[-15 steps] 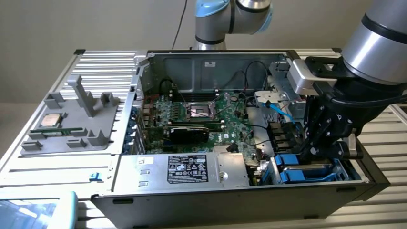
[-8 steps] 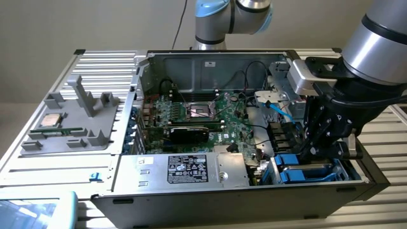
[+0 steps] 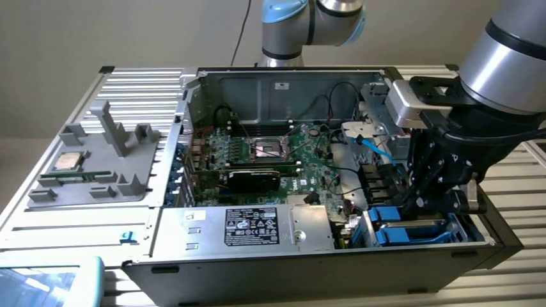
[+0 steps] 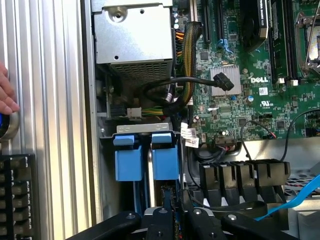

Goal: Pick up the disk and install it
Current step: 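Insert the second disk wire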

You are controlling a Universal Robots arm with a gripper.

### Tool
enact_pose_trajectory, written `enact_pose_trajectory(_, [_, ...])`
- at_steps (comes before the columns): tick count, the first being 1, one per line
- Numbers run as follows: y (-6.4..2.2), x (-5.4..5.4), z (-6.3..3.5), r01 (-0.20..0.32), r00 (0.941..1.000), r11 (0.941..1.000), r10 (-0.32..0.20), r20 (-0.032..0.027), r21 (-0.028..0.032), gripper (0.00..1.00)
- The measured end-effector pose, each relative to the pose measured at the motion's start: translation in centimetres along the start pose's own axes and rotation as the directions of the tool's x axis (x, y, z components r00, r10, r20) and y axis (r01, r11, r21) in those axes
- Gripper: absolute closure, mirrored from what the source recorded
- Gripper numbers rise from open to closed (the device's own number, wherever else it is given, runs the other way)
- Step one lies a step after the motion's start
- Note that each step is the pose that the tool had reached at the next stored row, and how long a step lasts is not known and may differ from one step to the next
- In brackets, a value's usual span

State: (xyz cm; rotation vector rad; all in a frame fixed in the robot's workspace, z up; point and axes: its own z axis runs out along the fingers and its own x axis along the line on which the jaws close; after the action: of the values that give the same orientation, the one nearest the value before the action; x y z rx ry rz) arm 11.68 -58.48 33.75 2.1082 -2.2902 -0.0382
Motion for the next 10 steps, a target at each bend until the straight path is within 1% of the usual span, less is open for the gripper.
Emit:
enact_pose_trajectory(4, [0.0, 0.0, -0.22, 0.0, 1.0, 1.0, 0.0, 0.0, 0.0001, 0.82])
enact_pose_trajectory(5, [0.01, 0.0, -0.4, 0.0, 1.0, 1.0, 0.0, 0.0, 0.0, 0.76])
enact_pose_trajectory(6, [0.01, 0.0, -0.59, 0.0, 1.0, 1.0, 0.0, -0.0001, 0.0, 0.76])
enact_pose_trajectory(8, [0.04, 0.0, -1.2, 0.0, 1.0, 1.0, 0.0, 0.0, 0.0, 0.76])
enact_pose_trajectory(10, [0.07, 0.0, -2.1, 0.0, 1.0, 1.0, 0.0, -0.0001, 0.0, 0.76])
